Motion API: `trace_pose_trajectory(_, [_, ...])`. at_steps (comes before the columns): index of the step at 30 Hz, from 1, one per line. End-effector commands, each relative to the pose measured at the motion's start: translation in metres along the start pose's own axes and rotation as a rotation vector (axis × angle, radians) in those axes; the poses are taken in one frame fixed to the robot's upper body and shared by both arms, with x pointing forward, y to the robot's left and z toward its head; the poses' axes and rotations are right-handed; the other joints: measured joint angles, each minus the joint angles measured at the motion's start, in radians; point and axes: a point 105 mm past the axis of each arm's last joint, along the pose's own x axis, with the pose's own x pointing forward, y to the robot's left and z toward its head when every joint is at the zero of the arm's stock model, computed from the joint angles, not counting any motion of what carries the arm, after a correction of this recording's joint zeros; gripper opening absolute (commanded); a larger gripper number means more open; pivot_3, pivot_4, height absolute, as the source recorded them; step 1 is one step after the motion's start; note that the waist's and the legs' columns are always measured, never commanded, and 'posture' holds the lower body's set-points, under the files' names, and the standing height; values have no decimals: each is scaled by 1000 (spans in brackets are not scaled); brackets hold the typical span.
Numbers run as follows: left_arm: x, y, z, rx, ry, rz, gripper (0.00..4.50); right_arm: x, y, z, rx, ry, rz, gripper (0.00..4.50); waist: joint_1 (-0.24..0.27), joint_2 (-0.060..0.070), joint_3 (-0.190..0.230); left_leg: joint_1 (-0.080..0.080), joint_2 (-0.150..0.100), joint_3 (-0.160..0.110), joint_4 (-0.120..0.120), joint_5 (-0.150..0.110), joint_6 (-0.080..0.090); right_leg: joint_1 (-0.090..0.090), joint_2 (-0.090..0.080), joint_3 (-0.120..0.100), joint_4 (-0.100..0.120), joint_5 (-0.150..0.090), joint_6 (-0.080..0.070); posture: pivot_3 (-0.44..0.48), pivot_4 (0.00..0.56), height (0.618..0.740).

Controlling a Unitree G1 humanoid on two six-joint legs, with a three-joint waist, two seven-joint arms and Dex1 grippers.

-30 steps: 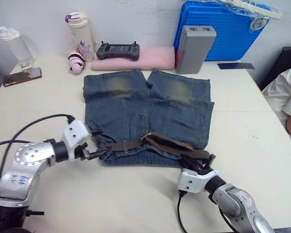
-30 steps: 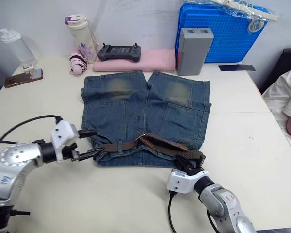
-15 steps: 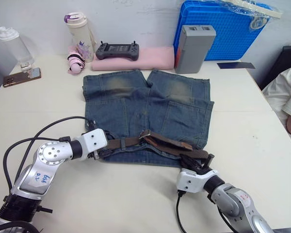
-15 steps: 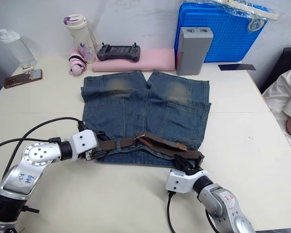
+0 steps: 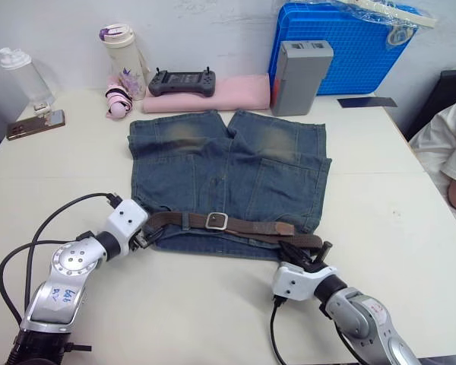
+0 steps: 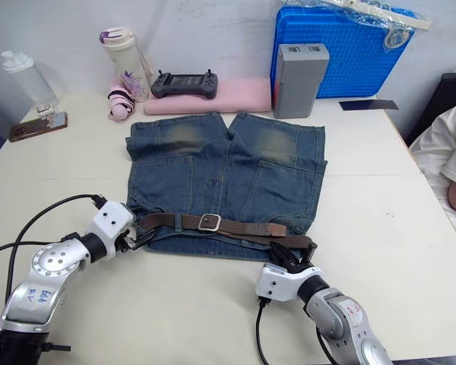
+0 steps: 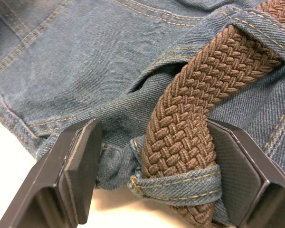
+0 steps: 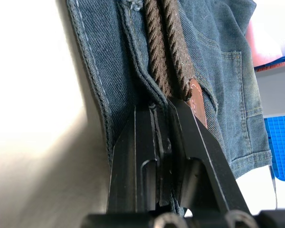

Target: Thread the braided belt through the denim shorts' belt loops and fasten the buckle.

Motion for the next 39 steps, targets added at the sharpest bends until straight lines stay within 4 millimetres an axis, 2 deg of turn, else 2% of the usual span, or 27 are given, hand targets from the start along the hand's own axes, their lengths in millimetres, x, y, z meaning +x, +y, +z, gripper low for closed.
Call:
trace_pose_trajectory(1, [-6, -7, -23, 149, 104, -8, 3567, -2, 9, -28, 14, 141, 37, 0, 0, 0, 0, 0, 0, 0, 0, 0, 0, 0, 0, 0, 0, 0, 0, 0, 150, 725])
trace_pose_trajectory(4, [-3, -14, -19, 331, 95, -46, 2711, 0, 11, -26, 19, 137, 42, 0, 0, 0, 0, 0, 0, 0, 0, -1, 0, 0, 0, 0, -2, 0, 0, 0, 150, 725])
trace_pose_trajectory(7, [2, -20, -14, 441, 82, -65, 1414, 1, 13, -22, 27, 128, 47, 0, 2, 0, 0, 0, 0, 0, 0, -1, 1, 0, 0, 0, -2, 0, -1, 0, 150, 725])
trace_pose_trajectory(10, [5, -15, -18, 444, 108, -20, 204, 2, 14, -20, 30, 122, 51, 0, 3, 0, 0, -1, 0, 0, -1, -1, 1, 0, 0, 1, -2, 0, -2, 0, 150, 725])
trace_pose_trajectory(11, [4, -11, -22, 423, 128, 7, 105, 2, 15, -19, 31, 122, 51, 0, 3, 0, 0, -1, 1, 0, -1, -1, 1, 0, 0, 1, -2, 0, -2, 0, 150, 725])
trace_pose_trajectory(14, [-5, 10, -40, 206, 189, 144, 105, 3, 15, -19, 36, 125, 50, 0, 2, 1, 0, -1, 1, 0, -1, -1, 2, 0, 0, 1, -2, 0, -2, 0, 150, 725])
trace_pose_trajectory(17, [-25, 29, -80, -124, 290, 296, 105, 2, 15, -21, 43, 141, 44, 0, -2, 1, 0, -1, 2, 0, -1, -1, 1, 0, 1, 0, -2, 0, -3, 0, 150, 725])
trace_pose_trajectory(23, [-47, 23, -131, -646, 374, 482, 105, 2, 12, -25, 48, 167, 28, 0, -7, 9, -6, 0, 6, 1, -2, -1, -3, 0, 6, 0, 0, -1, -4, 0, 150, 725])
trace_pose_trajectory(27, [-53, 20, -144, -834, 390, 549, 105, 1, 11, -27, 49, 180, 21, 0, -10, 16, -13, 2, 6, 2, -2, -2, -6, 0, 7, 1, 1, -2, -3, 0, 150, 725])
trace_pose_trajectory(29, [-53, 20, -143, -844, 386, 546, 105, 1, 11, -27, 49, 181, 20, 0, -10, 17, -13, 5, 7, 2, -2, -2, -7, 0, 7, 0, 3, -4, 1, 0, 150, 725])
trace_pose_trajectory(31, [-51, 20, -139, -761, 396, 516, 105, 0, 11, -27, 48, 180, 21, 0, -10, 18, -14, 8, 7, 2, -4, -2, -9, 0, 7, -1, 3, -5, 1, 0, 150, 725])
trace_pose_trajectory(33, [-44, 19, -127, -652, 371, 456, 105, 0, 11, -26, 52, 177, 25, 0, -9, 18, -14, 10, 7, 2, -6, -2, -10, 1, 7, -1, 3, -5, 2, 0, 150, 725])
trace_pose_trajectory(36, [-31, 11, -104, -413, 312, 335, 105, 2, 12, -17, 47, 133, 41, 0, -9, 17, -15, 13, 7, 4, -14, -1, -11, 1, 7, 1, 1, -6, 1, 0, 150, 725])
trace_pose_trajectory(39, [-20, 3, -81, -80, 231, 220, 105, 4, 11, -13, 38, 117, 46, 0, -9, 16, -15, 14, 7, 4, -18, -1, -12, 0, 7, 1, 1, -6, -4, 0, 150, 725])
